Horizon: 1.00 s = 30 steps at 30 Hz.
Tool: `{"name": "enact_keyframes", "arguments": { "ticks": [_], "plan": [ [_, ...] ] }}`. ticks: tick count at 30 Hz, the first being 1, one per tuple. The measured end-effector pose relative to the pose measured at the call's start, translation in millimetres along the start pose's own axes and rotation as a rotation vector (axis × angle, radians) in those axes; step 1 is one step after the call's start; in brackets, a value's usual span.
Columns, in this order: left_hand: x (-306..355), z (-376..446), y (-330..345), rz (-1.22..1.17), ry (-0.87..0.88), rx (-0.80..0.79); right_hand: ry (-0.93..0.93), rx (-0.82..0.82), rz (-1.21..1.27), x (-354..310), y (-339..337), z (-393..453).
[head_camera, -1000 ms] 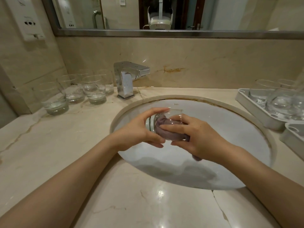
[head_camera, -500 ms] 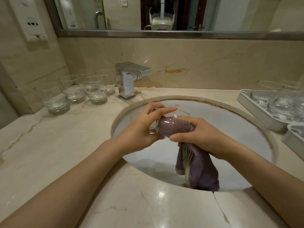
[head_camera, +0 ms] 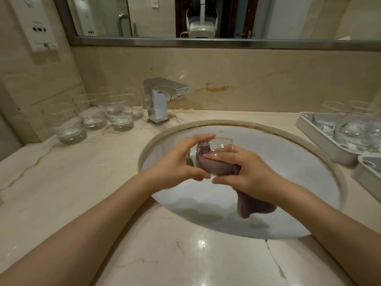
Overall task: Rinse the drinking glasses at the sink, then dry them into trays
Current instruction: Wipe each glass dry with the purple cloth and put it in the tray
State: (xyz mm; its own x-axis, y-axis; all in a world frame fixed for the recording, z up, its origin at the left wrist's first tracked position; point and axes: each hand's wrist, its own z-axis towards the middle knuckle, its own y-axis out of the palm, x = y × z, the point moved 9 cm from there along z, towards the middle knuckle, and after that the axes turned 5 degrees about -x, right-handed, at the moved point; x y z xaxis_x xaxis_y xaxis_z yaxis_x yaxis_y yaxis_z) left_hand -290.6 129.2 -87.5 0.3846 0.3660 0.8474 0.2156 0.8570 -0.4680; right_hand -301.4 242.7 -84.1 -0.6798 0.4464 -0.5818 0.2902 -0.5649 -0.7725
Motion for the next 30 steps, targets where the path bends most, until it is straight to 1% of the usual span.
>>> {"name": "enact_keyframes", "arguments": {
  "ticks": [2,4,5,7,9,10,11,13,14,15,17,19,21,22,24,26,27,28,30],
  "plan": [
    [4.7,-1.6,-1.9,0.248,0.102,0.035,0.1,-0.051,0.269,5.6,3.4,0.7],
    [5.7,-3.3,-0.6,0.396,0.206,0.037,0.167,-0.125,0.532,8.4,9.5,0.4],
    [6.8,-3.5,0.3,0.427,0.237,0.041,0.197,-0.153,0.6,8.8,11.4,-0.9],
    [7.7,-2.4,-0.3,0.381,0.233,0.065,0.202,-0.16,0.63,8.8,11.2,-2.2],
    [2.2,0.1,-3.8,0.194,0.113,0.073,0.143,-0.107,0.545,5.2,7.6,-1.2],
    [-2.2,0.4,-4.3,0.054,0.03,0.056,0.104,-0.061,0.418,3.8,4.0,-1.2],
    [-6.1,-0.3,-3.3,-0.076,-0.04,0.029,0.043,-0.018,0.24,-0.3,0.4,-0.7],
    [-10.0,-1.9,1.8,-0.278,-0.121,-0.038,-0.106,0.007,-0.167,-8.9,0.0,-1.0],
    [-10.2,-2.6,4.8,-0.36,-0.146,-0.069,-0.163,0.013,-0.327,-10.6,1.7,-1.3],
    [-9.8,-3.2,6.8,-0.413,-0.161,-0.088,-0.188,0.011,-0.422,-10.3,2.9,-1.4],
    [-9.8,-2.1,7.0,-0.417,-0.162,-0.089,-0.18,0.005,-0.443,-11.2,2.1,-1.5],
    [-7.7,-0.7,7.0,-0.319,-0.132,-0.072,-0.193,0.012,-0.414,-11.8,2.4,-1.8],
    [-2.8,-0.4,4.4,-0.133,-0.062,-0.013,-0.14,0.02,-0.311,-6.2,0.1,-0.1],
    [0.6,-0.5,0.7,-0.001,-0.011,0.036,-0.082,0.014,-0.196,-2.1,-1.7,0.6],
    [8.0,-0.9,-1.8,0.241,0.128,0.084,0.051,-0.019,0.156,7.5,-1.1,1.4],
    [10.2,-1.8,0.9,0.429,0.255,0.071,0.171,-0.105,0.501,13.6,8.3,0.4],
    [8.5,-1.7,1.7,0.481,0.281,0.067,0.202,-0.134,0.579,14.6,11.2,-0.2],
    [9.0,-1.8,1.4,0.487,0.286,0.072,0.208,-0.15,0.6,14.7,12.0,-0.8],
    [8.5,-1.5,-2.1,0.403,0.251,0.1,0.183,-0.134,0.578,13.2,10.3,-0.8]
  ]
}}
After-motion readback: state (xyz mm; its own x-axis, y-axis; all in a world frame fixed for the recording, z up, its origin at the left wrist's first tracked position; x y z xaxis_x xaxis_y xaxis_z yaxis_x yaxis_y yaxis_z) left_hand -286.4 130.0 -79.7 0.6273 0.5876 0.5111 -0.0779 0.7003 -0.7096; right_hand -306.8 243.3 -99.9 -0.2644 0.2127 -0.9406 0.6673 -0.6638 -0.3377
